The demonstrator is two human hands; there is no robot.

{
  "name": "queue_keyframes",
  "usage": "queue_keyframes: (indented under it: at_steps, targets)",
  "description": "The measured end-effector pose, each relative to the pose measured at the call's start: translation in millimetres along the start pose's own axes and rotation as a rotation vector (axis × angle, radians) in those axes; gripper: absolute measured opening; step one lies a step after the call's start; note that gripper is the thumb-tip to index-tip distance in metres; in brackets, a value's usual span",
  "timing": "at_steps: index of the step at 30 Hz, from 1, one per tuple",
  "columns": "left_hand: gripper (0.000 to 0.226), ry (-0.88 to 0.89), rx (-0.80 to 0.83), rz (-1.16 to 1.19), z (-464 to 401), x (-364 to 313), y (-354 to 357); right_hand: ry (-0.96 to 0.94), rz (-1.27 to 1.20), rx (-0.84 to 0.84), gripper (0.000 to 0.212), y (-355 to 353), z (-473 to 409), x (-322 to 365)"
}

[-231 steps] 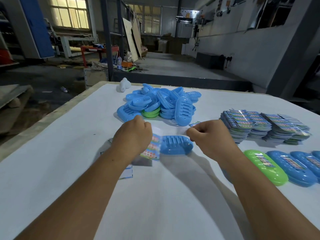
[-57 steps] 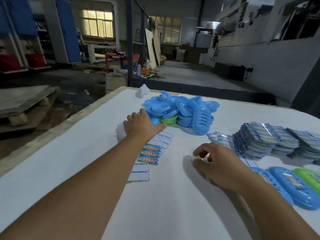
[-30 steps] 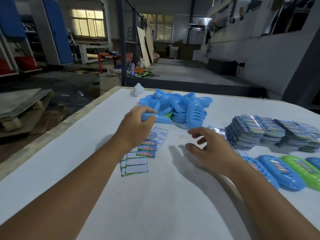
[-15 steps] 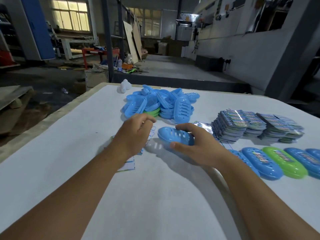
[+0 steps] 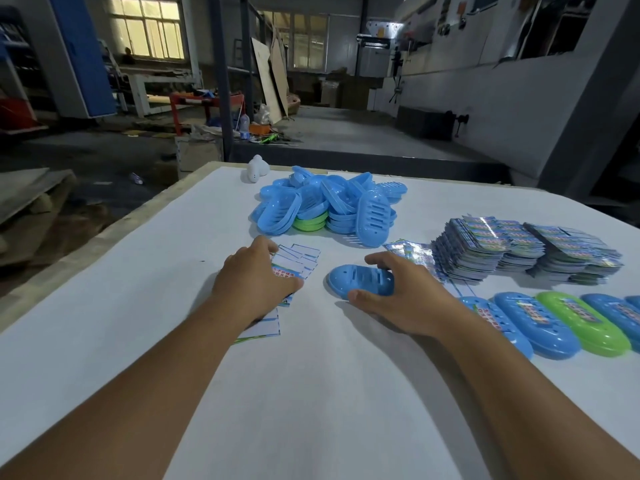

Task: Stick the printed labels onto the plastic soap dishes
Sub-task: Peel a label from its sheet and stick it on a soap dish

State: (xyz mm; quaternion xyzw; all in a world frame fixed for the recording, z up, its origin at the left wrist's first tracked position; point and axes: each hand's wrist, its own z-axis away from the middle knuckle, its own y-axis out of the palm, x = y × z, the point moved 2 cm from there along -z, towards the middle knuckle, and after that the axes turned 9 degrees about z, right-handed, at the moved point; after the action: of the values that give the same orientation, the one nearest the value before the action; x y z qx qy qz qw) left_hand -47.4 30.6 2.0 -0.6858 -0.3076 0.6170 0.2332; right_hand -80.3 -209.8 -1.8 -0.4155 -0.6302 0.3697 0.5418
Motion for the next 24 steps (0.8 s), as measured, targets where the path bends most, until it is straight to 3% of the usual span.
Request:
queue_keyframes:
  at_steps: [5,8,12,18,24]
  targets:
    - [0.041,0.001,-0.098,0.372,-3.5,-1.7,0.9,0.019,-0.061,-0.056,0.063,-1.9,1.2,2.8]
    - [0.016,-0.014,-0.125,0.617,-4.4,-8.7,-1.2,0.020,-0.144,-0.211,0.046,-7.5,1.2,4.5]
    - [0.011,0.029,-0.051,0.847,1.2,-19.7,-0.3,-0.022,-0.426,-0.317,0.023,-11.0,3.0,15.2]
    - [0.010,0.105,0.170,0.842,14.9,-29.2,10.2,-0.144,-0.812,-0.147,0.022,-2.6,5.7,33.0]
    - [0.020,0.112,0.117,0.754,13.0,-29.5,7.1,-0.090,-0.845,-0.148,0.020,-6.3,5.0,29.5]
